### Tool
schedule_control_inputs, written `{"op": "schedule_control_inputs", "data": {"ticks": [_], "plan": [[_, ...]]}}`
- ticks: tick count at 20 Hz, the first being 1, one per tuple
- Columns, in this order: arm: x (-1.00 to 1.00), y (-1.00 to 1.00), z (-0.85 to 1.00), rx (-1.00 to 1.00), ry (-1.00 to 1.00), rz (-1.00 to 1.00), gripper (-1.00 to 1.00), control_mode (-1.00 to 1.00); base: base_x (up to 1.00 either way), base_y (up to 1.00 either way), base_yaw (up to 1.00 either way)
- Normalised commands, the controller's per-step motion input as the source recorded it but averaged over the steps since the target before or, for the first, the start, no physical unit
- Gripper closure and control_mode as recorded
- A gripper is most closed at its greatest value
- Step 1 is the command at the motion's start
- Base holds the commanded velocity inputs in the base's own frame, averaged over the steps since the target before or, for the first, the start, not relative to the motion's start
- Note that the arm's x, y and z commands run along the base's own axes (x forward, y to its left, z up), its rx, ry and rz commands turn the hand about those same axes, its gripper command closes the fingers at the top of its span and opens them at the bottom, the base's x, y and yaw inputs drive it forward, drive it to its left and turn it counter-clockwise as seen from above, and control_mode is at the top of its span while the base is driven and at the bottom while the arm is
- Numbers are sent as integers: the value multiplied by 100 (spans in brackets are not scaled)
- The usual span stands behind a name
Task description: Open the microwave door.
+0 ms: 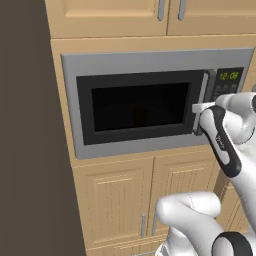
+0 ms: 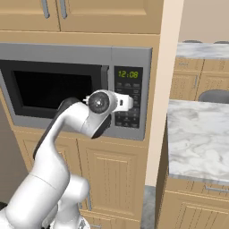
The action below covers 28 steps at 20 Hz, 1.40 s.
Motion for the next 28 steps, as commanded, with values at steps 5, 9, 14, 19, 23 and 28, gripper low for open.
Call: {"op": "schedule_control_inputs", "data": {"ticks": [5,9,14,19,23,28], "plan": [[63,-7,-6,1,-3,2,-100,-100,0,0,0],[76,-4,-12,0,0,4,100,-100,0,0,0],[-32,-18,-1,0,0,1,100,-100,0,0,0],[-100,-69,3,0,-1,10,100,-100,0,0,0],[-100,-70,1,1,-1,20,100,-100,0,0,0],[-100,-59,0,0,0,27,100,-100,0,0,0]]}}
